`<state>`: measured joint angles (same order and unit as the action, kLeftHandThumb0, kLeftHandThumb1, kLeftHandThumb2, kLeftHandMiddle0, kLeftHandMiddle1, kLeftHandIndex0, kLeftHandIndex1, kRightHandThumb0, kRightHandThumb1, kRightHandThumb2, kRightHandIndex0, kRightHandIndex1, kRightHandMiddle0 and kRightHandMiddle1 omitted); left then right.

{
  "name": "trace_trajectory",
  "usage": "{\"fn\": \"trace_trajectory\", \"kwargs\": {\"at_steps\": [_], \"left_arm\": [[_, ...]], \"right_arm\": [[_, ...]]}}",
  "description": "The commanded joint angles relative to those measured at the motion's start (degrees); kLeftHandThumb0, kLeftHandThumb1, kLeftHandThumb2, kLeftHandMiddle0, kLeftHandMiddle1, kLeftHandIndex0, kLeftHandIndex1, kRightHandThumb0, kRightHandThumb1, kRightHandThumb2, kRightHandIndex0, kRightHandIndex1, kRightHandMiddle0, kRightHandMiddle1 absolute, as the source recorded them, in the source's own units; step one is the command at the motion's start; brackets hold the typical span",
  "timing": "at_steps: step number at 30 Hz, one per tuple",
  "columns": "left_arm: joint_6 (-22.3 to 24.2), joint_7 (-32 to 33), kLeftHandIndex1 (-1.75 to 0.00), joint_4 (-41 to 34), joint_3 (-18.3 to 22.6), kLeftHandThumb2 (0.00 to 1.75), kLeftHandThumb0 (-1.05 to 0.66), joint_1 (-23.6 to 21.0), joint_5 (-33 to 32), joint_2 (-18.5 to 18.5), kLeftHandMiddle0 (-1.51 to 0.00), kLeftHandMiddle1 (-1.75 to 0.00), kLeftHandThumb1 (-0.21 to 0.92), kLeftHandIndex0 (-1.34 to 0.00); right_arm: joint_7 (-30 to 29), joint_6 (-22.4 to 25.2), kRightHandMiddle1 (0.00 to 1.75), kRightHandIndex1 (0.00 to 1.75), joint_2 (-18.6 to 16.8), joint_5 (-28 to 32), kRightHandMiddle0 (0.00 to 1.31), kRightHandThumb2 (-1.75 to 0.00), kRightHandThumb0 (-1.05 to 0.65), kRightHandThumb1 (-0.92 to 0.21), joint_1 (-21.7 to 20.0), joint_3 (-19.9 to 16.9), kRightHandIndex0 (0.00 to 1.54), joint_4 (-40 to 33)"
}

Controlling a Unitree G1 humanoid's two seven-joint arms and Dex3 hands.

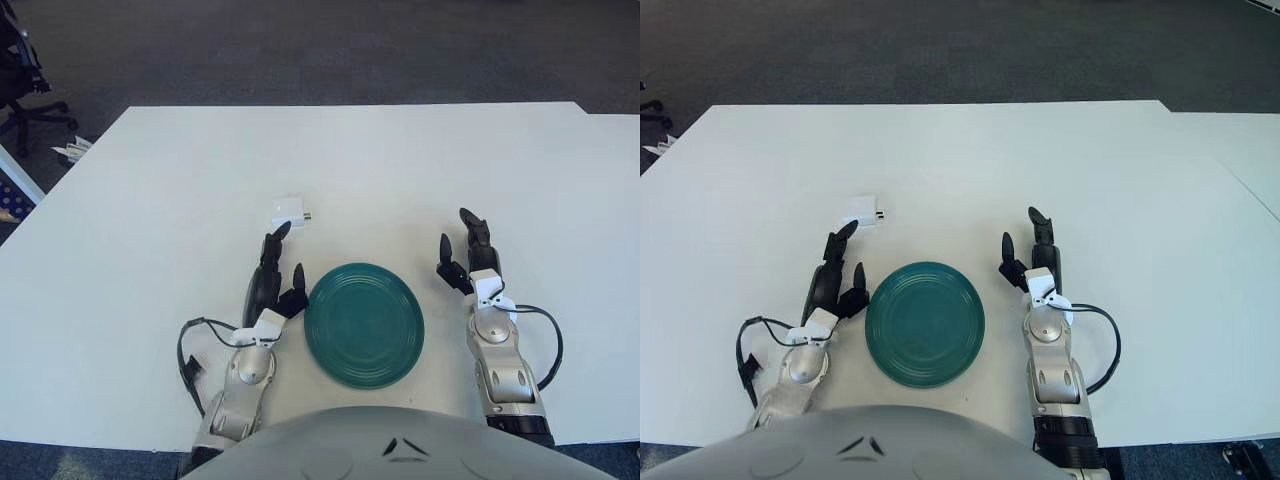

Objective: Put the charger into the plate.

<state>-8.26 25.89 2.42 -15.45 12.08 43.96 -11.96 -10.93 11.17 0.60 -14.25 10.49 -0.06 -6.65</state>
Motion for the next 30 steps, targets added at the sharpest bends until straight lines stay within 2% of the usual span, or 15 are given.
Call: {"fn": "trace_trajectory", "kwargs": {"at_steps": [1, 6, 12, 19, 30], "left_arm": [[0.1, 5.9, -0.68, 1.4, -2.1, 0.74, -1.04, -6.4, 11.8, -6.0, -0.25, -0.02, 0.92, -0.01], [2.1, 2.8, -0.71, -0.9, -3.2, 0.67, -1.05, -8.8, 14.5, -6.5, -0.25, -0.01, 0.92, -0.01], [2.2, -0.4, -0.73, -2.4, -3.7, 0.61, -1.05, -10.4, 15.5, -9.1, -0.21, 0.00, 0.92, 0.00], [0.8, -2.7, -0.66, 0.9, -3.1, 0.63, -1.05, -16.0, 16.0, -12.9, -0.16, 0.00, 0.92, 0.00], [0.0, -3.8, -0.59, 5.8, -4.0, 0.68, -1.05, -23.4, 14.5, -14.1, -0.14, 0.00, 0.92, 0.00]], "right_arm": [[1.6, 6.4, 0.39, 0.00, -0.7, 1.4, 0.00, -0.85, -0.68, -0.92, 3.6, -0.1, 0.14, 7.1], [1.4, 6.3, 0.38, 0.00, -1.0, 1.4, 0.00, -0.85, -0.68, -0.92, 3.5, -0.2, 0.13, 7.3], [1.1, 6.5, 0.38, 0.00, -1.1, 1.2, 0.00, -0.86, -0.68, -0.92, 3.2, -0.1, 0.13, 7.7], [0.8, 6.5, 0.38, 0.00, -1.3, 1.3, 0.00, -0.86, -0.68, -0.92, 2.9, -0.1, 0.14, 8.3], [0.4, 5.7, 0.38, 0.00, -1.2, 1.3, 0.00, -0.86, -0.69, -0.92, 2.7, 0.1, 0.14, 9.5]]}}
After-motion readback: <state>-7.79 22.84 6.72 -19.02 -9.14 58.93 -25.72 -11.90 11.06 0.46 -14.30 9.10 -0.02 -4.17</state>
